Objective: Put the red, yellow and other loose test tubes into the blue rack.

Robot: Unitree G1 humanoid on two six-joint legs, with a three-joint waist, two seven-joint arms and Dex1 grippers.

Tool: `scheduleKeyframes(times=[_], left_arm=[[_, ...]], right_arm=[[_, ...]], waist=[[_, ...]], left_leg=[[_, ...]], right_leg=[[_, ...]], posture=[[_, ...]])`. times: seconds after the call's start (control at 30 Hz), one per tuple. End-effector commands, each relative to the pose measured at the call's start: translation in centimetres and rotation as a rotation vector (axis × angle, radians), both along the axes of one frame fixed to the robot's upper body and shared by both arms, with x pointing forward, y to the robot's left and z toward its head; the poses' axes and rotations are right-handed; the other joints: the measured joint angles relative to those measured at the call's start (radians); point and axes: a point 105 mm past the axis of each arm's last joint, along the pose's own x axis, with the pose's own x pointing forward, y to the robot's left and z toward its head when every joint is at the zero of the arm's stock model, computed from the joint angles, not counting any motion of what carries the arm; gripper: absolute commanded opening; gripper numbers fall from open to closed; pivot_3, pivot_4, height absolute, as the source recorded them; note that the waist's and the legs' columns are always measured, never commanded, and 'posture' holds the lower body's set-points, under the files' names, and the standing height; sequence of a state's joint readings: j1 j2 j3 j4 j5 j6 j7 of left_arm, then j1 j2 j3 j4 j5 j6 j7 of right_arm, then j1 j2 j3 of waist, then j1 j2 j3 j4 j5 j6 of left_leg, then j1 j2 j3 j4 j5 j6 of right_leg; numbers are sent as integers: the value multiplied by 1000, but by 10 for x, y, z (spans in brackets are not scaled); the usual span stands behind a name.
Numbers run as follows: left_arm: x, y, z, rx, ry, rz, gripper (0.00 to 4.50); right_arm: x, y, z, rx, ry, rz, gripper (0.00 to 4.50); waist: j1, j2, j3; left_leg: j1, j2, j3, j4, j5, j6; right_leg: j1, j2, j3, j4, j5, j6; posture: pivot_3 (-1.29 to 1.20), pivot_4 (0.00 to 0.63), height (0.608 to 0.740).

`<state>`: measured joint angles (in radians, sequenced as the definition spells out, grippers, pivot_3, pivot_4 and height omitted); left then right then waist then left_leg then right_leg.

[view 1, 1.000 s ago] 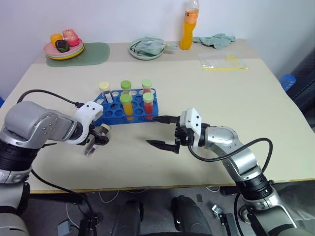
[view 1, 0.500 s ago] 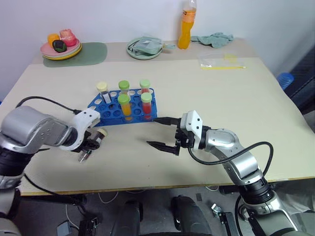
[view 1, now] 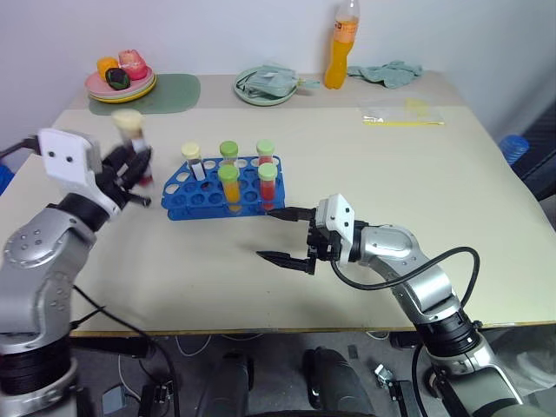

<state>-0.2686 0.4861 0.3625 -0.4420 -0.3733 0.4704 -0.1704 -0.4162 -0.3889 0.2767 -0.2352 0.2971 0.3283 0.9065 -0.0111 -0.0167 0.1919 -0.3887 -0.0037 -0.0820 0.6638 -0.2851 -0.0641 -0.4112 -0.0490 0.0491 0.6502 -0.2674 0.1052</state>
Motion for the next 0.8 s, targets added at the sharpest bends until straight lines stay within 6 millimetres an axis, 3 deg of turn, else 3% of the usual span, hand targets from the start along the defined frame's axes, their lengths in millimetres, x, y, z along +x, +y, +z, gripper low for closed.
scheduleKeyframes(times=[0.03, 0.2, 0.37, 0.8], left_arm=[[7, -15, -9, 19, -111, 89, 781], [17, -42, -39, 16, -94, 15, 781], [22, -47, -55, 16, -66, -18, 781], [36, -62, -74, 0, 11, -64, 781]], right_arm=[[-2, 6, 9, 19, -31, 18, 4011], [-2, 7, 9, 19, -33, 9, 4011], [-2, 3, 9, 18, -35, -7, 4011], [-1, 4, 10, 26, -39, -17, 4011]], waist=[[0, 0, 0], [-4, 0, 0], [-3, 0, 0], [-3, 0, 0]], left_leg=[[0, 0, 0, 0, 0, 0], [0, 0, 0, 0, 0, 0], [0, 0, 0, 0, 0, 0], [0, 0, -1, 0, 0, 0]], right_leg=[[0, 0, 0, 0, 0, 0], [-1, 0, 0, 1, 0, 0], [-1, 1, 0, 1, 0, 0], [0, 1, 0, 1, 0, 0]], posture=[[0, 150, 740], [0, 150, 740], [0, 150, 740], [0, 150, 740]])
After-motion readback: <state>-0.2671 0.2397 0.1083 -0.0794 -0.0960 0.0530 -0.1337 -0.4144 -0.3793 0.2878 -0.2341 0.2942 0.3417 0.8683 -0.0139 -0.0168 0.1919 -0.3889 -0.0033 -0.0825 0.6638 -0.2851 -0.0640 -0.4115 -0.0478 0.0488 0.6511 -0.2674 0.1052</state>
